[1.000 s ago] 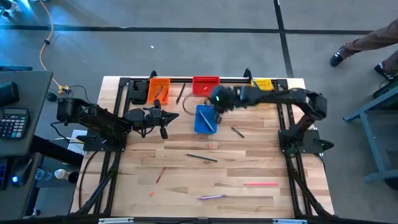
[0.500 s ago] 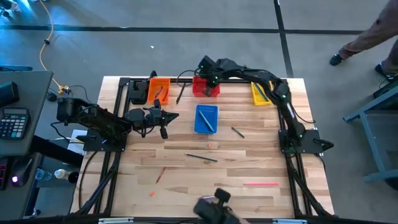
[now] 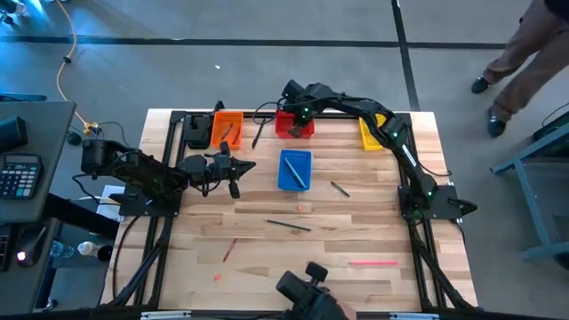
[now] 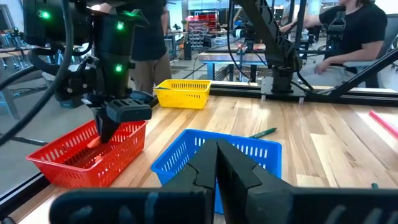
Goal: Sort crayons/erasers/pens/pencils in bins
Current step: Put the orange eraser into the red bin, then put the red crayon into the orange bin
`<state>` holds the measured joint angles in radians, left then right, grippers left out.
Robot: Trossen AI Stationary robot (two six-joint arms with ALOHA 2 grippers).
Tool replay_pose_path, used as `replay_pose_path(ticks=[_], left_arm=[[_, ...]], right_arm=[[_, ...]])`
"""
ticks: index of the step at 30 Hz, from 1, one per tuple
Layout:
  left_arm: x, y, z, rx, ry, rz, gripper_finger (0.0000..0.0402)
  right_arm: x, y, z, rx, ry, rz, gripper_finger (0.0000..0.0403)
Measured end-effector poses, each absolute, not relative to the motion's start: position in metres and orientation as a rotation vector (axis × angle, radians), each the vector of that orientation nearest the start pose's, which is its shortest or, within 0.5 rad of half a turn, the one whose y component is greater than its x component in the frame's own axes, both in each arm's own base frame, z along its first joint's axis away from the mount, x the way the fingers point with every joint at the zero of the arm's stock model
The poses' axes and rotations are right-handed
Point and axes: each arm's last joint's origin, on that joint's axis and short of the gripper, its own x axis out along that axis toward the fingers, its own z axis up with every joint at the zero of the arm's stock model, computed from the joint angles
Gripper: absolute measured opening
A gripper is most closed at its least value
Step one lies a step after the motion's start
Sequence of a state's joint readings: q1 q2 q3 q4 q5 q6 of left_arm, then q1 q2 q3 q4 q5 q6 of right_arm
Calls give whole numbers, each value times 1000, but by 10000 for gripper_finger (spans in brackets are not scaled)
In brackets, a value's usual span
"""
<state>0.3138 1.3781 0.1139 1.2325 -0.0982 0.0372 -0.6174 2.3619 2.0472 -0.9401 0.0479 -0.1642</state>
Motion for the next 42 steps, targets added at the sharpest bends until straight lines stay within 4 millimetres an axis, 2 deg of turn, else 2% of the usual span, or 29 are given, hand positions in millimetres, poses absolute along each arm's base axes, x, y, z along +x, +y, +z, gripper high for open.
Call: replay_pose_path(ticks=[9, 13, 17, 23, 28, 31, 36, 42], left_arm=[[187, 64, 144, 33, 40, 411, 0], [187, 64, 144, 33, 40, 411, 0], [187, 64, 144, 33, 40, 411, 0], [187, 64, 144, 33, 43, 410, 0], [187, 63, 144, 33, 44, 410, 0], [187, 63, 144, 33, 45, 409, 0], [187, 63, 143, 32, 51, 408, 0], [187, 63, 142, 31, 56, 407, 0]], right_arm=[[398, -285, 179, 227, 1259, -477, 85], [395, -283, 191, 225, 1244, -476, 101], [393, -277, 212, 187, 1217, -458, 84], [388, -261, 255, 113, 1125, -392, 11], [390, -260, 270, 109, 1026, -354, 9], [396, -259, 265, 92, 972, -340, 2], [402, -250, 229, 101, 849, -345, 1], [383, -223, 189, 124, 659, -427, 0]])
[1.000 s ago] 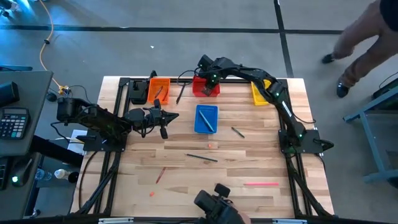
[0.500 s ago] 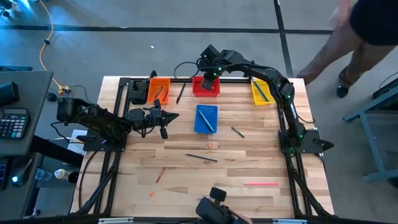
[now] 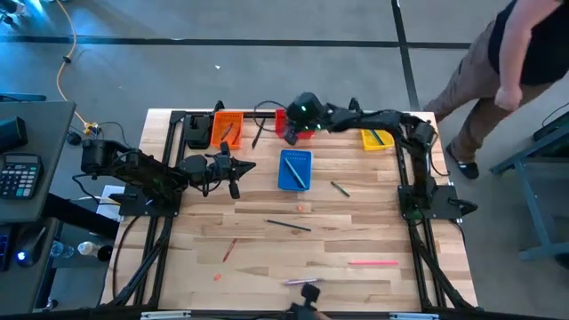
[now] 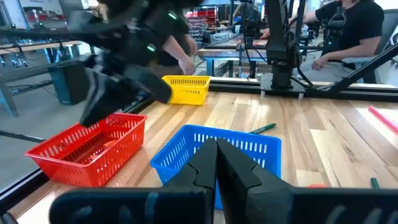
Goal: Sort crayons/erasers/pens/pencils in bins
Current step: Put the red crayon into the orange bin
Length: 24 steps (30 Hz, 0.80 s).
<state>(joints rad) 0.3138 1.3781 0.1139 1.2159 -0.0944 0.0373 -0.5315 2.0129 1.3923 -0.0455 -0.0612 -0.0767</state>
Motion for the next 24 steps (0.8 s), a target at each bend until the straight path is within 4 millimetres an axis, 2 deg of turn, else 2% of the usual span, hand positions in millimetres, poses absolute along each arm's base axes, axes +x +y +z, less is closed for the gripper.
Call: replay_pose_path(ticks=[5, 11, 15, 19, 24], left_arm=[[187, 63, 143, 32, 55, 403, 0], [187, 63, 142, 41, 58, 400, 0], [187, 63, 143, 40, 57, 399, 0], [189, 63, 143, 26, 65, 389, 0], [193, 63, 143, 21, 81, 371, 0]], right_arm=[[350, -183, 184, 97, 532, -487, 0], [304, -137, 196, 81, 408, -551, 0], [272, -110, 194, 79, 312, -532, 0], [241, -87, 188, 58, 185, -521, 0], [207, -70, 178, 48, 101, -560, 0]])
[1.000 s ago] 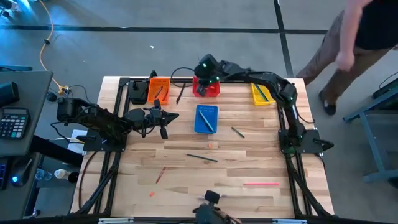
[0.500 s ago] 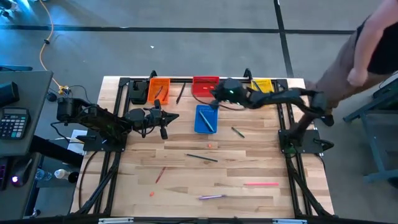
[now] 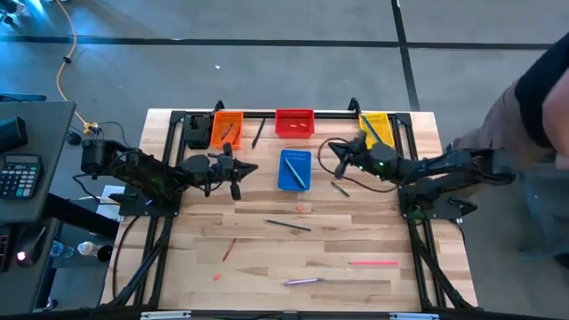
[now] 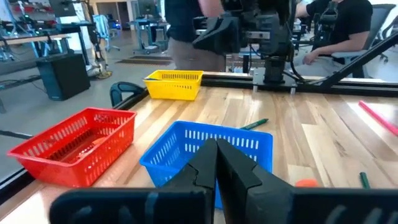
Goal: Sort crayons/erasers/pens/pencils in bins
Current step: Put the red crayon into the orange bin
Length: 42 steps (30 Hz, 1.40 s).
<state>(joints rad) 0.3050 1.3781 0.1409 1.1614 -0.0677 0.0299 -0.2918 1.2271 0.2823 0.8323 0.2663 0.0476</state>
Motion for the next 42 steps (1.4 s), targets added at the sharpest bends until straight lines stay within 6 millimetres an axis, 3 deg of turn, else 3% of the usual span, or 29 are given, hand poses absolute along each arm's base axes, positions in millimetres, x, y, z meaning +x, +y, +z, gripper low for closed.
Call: replay_pose_path(ticks=[9, 20, 32, 38, 42], left_arm=[[206, 56, 137, -21, 244, 310, 0], [234, 28, 140, -13, 553, 162, 0], [260, 5, 188, -51, 908, 171, 0], [254, -19, 215, -175, 1091, 235, 0], [248, -44, 222, -287, 1143, 252, 0]], right_arm=[[179, -55, 172, 45, 56, -553, 0], [178, -55, 174, 27, 50, -552, 0], [178, -55, 171, 16, 86, -552, 0], [177, -55, 167, 12, 124, -551, 0], [177, -55, 166, -15, 149, -549, 0]])
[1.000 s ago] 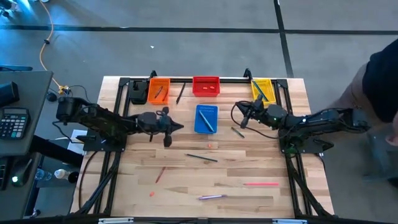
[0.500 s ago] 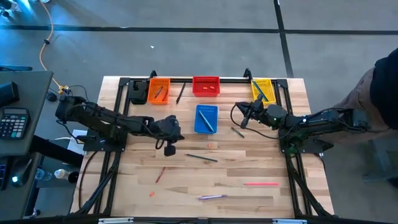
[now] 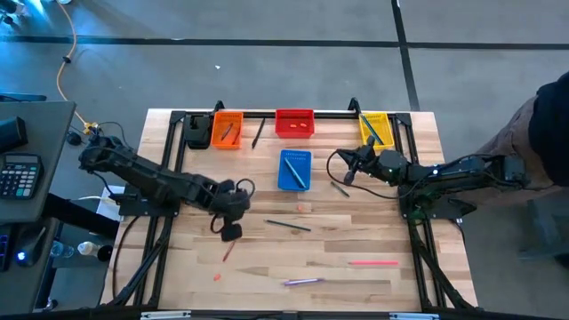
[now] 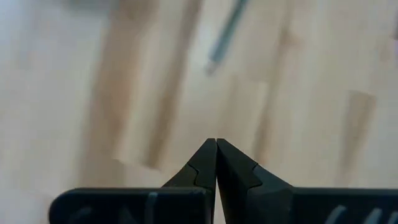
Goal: Sort crayons/erasers/pens/pencils in bins
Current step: Put the red crayon into the orange bin
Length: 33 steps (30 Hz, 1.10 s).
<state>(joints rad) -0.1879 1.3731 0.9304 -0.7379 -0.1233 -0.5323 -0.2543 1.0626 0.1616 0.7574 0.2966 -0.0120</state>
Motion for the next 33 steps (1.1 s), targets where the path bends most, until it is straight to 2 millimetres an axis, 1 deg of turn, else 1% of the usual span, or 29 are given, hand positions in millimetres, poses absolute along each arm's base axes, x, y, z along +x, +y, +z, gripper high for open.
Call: replay_pose_path(ticks=[4, 9, 13, 17, 21, 25, 30, 33], left_arm=[[243, -65, 221, -449, 1183, 244, 0], [236, -91, 214, -609, 1248, 308, 0], [230, -112, 207, -716, 1279, 394, 0], [223, -128, 197, -787, 1320, 505, 2], [227, -135, 187, -877, 1310, 593, 21], [233, -139, 180, -926, 1294, 626, 58], [241, -143, 171, -925, 1307, 671, 103], [245, -143, 164, -910, 1322, 702, 122]], right_arm=[[177, -55, 166, -15, 147, -549, 0], [177, -55, 166, -29, 151, -548, 0], [177, -55, 166, -28, 151, -548, 0], [177, -55, 166, -30, 152, -548, 0], [177, -55, 164, -37, 164, -547, 0], [177, -55, 165, -37, 162, -547, 0], [177, -55, 165, -47, 163, -546, 0], [177, -55, 165, -47, 162, -546, 0]])
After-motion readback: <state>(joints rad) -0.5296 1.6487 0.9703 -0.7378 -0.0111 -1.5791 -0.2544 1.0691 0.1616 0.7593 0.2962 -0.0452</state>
